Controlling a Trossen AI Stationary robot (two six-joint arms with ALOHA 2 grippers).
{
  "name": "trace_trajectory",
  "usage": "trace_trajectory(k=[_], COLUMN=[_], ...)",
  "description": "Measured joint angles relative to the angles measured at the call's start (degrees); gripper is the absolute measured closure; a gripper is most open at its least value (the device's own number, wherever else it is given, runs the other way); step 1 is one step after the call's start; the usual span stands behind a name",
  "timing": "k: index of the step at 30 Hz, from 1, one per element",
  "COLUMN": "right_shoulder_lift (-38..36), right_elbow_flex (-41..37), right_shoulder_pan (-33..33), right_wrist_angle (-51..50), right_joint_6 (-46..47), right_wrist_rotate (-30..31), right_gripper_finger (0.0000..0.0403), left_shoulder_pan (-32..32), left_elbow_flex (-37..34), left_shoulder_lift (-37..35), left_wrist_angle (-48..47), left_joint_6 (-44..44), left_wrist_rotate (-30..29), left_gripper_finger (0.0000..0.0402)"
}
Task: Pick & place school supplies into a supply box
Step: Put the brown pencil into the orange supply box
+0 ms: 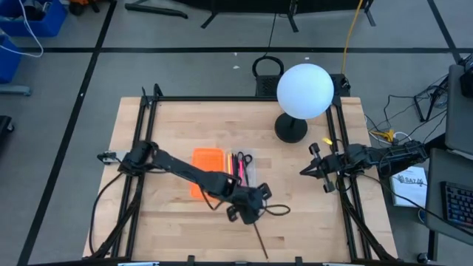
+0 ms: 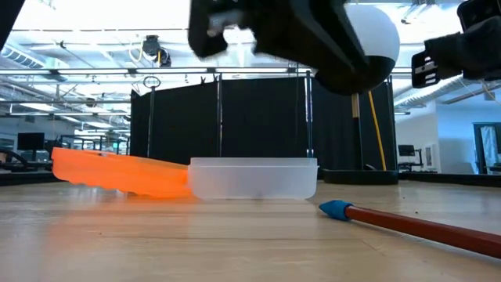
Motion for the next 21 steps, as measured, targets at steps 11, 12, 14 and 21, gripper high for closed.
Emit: trace_trajectory(k=[11,12,14,21], right_shoulder_lift=[0.28,0.29,0.33,0.33], right_elbow_flex=[0.0,0.0,0.0,0.0], right_shoulder_pan=[0.0,-0.01,-0.01,-0.01], right_wrist_angle=[0.46,0.42,0.5,0.62], right_joint_6=[4.0,4.26,4.6,4.2], right_wrist_rotate=[-0.1,-0.1,-0.1,-0.08], right_gripper_finger=[0.0403,0.0403,0.0403,0.0403], left_shoulder_pan=[-1.32,-1.32,-1.24,-0.96], left_elbow_flex=[-0.02,-0.02,-0.02,-0.09], left_shoulder_lift=[4.5,4.49,4.49,6.51], left_wrist_angle=[4.82,4.86,4.64,-1.72], left_joint_6=[-15.45,-16.21,-18.14,-20.29], left_wrist_rotate=[4.09,4.86,6.16,8.32], left_gripper_finger=[0.0309,0.0309,0.0309,0.0309])
